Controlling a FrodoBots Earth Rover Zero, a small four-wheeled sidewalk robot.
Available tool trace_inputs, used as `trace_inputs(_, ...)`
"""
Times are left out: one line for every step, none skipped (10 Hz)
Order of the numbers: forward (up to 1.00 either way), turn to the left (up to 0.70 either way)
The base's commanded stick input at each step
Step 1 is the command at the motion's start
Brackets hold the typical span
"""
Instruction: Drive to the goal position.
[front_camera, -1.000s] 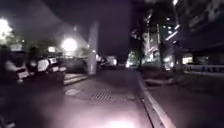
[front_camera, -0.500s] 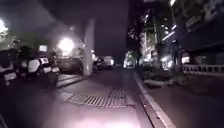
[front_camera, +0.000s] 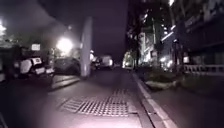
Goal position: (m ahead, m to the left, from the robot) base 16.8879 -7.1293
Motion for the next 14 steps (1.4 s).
trace_inputs(0.45, 0.00)
trace_inputs(0.45, 0.00)
trace_inputs(0.45, 0.00)
trace_inputs(0.45, 0.00)
trace_inputs(0.45, 0.00)
trace_inputs(0.45, 0.00)
trace_inputs(0.45, 0.00)
trace_inputs(0.45, 0.00)
trace_inputs(0.45, 0.00)
trace_inputs(0.45, 0.00)
trace_inputs(0.45, 0.00)
trace_inputs(0.45, 0.00)
trace_inputs(0.45, 0.00)
trace_inputs(0.45, 0.00)
